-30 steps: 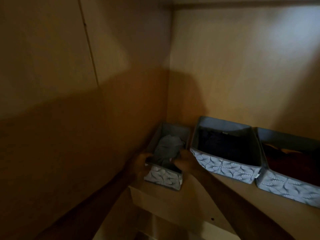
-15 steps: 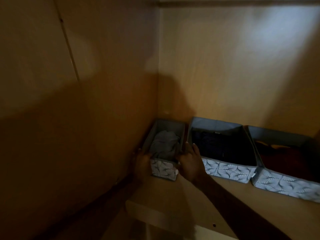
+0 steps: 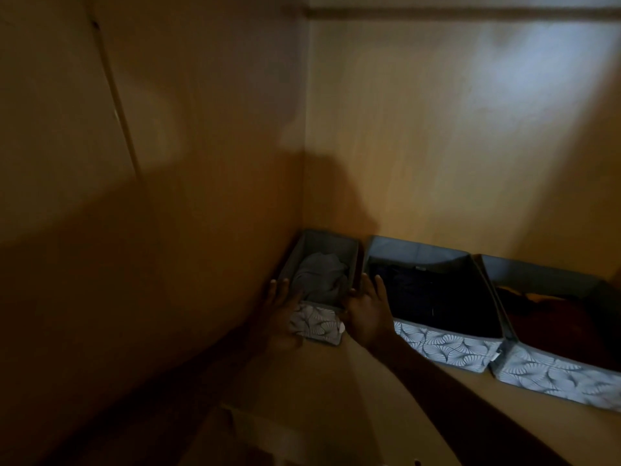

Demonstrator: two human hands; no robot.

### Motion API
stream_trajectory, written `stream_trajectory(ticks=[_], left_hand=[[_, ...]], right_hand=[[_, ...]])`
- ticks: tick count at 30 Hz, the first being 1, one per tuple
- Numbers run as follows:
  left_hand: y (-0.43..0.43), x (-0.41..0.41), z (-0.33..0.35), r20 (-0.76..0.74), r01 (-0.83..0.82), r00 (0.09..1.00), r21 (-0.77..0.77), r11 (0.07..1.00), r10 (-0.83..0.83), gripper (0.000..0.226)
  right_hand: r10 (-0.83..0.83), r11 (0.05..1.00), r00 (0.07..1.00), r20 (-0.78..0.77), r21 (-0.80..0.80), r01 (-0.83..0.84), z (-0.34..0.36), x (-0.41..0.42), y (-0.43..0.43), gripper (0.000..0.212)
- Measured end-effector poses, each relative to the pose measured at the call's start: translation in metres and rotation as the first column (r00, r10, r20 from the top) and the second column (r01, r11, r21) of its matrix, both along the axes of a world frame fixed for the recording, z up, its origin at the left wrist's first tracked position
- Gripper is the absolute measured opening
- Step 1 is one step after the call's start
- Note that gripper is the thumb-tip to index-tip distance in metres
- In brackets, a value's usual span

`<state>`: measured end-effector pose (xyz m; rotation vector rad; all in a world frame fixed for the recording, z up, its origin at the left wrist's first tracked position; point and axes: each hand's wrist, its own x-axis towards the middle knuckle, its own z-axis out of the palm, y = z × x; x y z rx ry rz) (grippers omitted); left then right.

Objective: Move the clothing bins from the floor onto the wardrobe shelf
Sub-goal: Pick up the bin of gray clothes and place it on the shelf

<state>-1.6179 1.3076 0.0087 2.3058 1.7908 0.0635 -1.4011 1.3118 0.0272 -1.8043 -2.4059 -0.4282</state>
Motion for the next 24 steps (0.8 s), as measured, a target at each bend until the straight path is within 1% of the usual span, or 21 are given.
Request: stream_trajectory(ticks=[4, 7, 11, 14, 19, 22, 23, 24], left_hand=[[0.013, -0.002, 0.001, 0.008, 0.033, 0.999, -0.045, 0.998, -0.033, 0.117], [0.024, 0.002, 0.001, -0.026, 0.020, 0.999, -0.060, 0.998, -0.021, 0.116], [0.043, 0.002, -0.003, -0.047, 0.012, 0.999, -0.086, 0.996, -0.016, 0.111], [0.050, 0.001, -0.003, -0.065, 0.022, 0.998, -0.089, 0.996, -0.028, 0.112], [0.050, 0.002, -0.001, -0.012, 0.050, 0.999, -0.054, 0.997, -0.051, 0.114], [0.050, 0.001, -0.001, -0.002, 0.048, 0.999, -0.042, 0.998, -0.048, 0.113], [0.052, 0.000, -0.002, 0.015, 0.040, 0.999, -0.052, 0.998, -0.039, 0.111], [0.049, 0.001, 0.000, 0.069, 0.022, 0.997, -0.061, 0.998, -0.017, 0.107]], right_hand=[[0.030, 0.999, 1.000, 0.006, -0.018, -0.030, 0.004, 0.004, 0.012, 0.035], [0.028, 0.999, 0.999, 0.028, -0.032, -0.027, 0.005, 0.006, 0.018, 0.039], [0.035, 0.999, 0.999, 0.005, -0.027, -0.034, 0.004, 0.008, 0.028, 0.041], [0.032, 0.999, 0.999, 0.007, -0.044, -0.032, 0.003, 0.009, 0.034, 0.043], [0.052, 0.998, 0.999, -0.007, -0.018, -0.052, 0.000, 0.010, 0.037, 0.043], [0.067, 0.998, 0.997, -0.047, 0.002, -0.067, -0.003, 0.011, 0.038, 0.043], [0.062, 0.998, 0.996, -0.062, -0.010, -0.063, -0.004, 0.011, 0.037, 0.042], [0.054, 0.998, 0.995, -0.081, -0.020, -0.056, -0.004, 0.011, 0.036, 0.041]])
